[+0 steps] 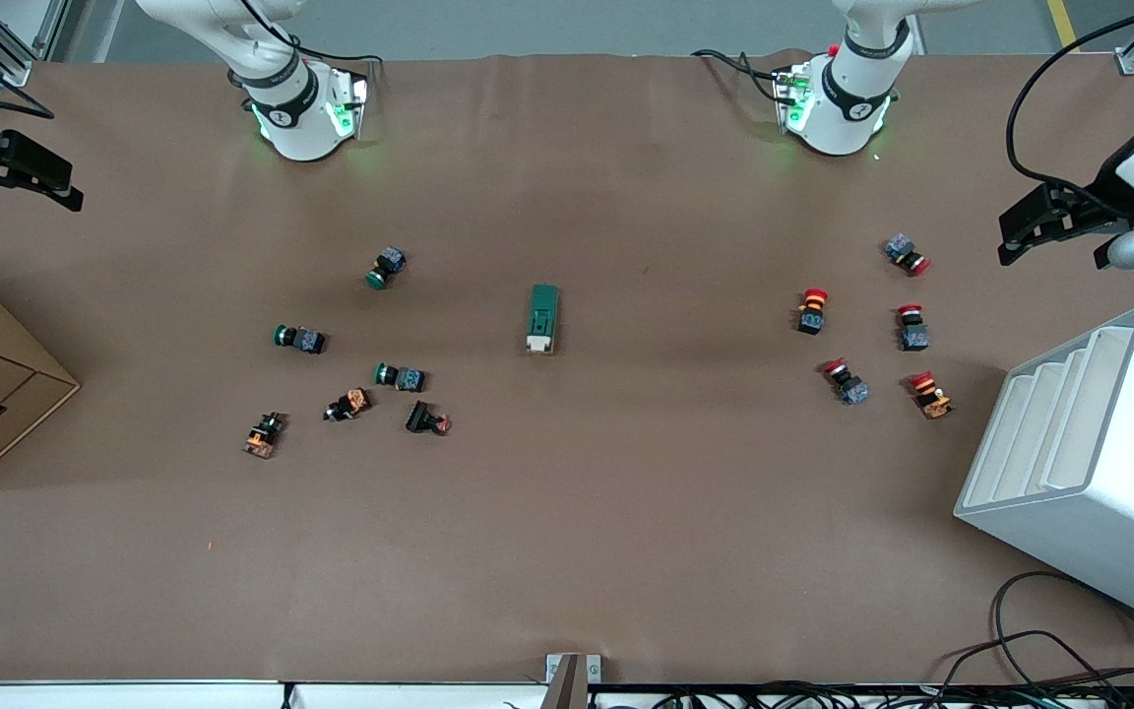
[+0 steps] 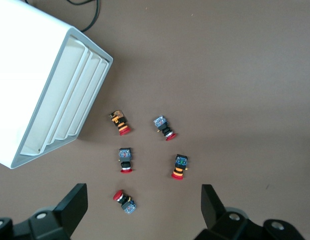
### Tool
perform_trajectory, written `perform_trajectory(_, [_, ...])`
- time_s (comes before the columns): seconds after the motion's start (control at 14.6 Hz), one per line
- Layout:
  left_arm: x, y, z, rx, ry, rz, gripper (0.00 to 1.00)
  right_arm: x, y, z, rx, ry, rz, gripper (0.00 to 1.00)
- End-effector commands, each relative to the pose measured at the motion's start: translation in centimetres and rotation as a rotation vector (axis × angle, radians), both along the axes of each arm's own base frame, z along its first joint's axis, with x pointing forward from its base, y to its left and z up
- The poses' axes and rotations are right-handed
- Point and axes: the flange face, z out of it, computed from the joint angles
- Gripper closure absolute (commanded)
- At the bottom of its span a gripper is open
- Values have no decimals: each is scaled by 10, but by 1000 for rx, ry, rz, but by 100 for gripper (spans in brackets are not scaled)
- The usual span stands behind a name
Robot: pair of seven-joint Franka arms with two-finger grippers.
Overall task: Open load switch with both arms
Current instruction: 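Move the left gripper above the green switch while the right gripper approaches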
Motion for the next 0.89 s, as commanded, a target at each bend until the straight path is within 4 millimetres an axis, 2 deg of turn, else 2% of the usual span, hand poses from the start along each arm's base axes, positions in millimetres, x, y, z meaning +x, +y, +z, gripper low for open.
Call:
perform_trajectory(0.0, [4, -43, -10, 2, -1, -62, 0, -6, -2, 8, 0, -14, 5, 0])
perform_trajectory(0.14, [15, -91, -43, -16, 7, -26, 0, -4, -2, 14, -1, -30, -3, 0])
perform_trajectory(0.21, [19, -123, -60, -31, 4, 0, 0, -1, 0, 10, -1, -21, 0, 0])
perform_trajectory(0.27, [19, -157, -77, -50, -2, 27, 0, 7, -3, -6, -1, 10, -4, 0])
perform_trajectory(0.34, [19, -187, -93, -68, -11, 50, 0, 25, -6, -31, -8, 54, -6, 0])
perform_trajectory(0.48, [12, -253, -136, -111, -25, 132, 0, 45, -12, -62, -11, 99, -17, 0])
perform_trajectory(0.55, [8, -276, -153, -144, -43, 175, 0, 61, -17, -98, -9, 168, -26, 0])
perform_trajectory(0.62, [7, -294, -171, -174, -55, 202, 0, 67, -17, -112, -17, 190, -23, 0])
perform_trajectory(0.69, [-4, -318, -188, -199, -67, 194, 0, 68, -16, -114, -34, 192, -17, 0])
perform_trajectory(0.82, [-22, -350, -213, -259, -123, 161, 0, 71, 8, -119, -52, 192, -17, 0])
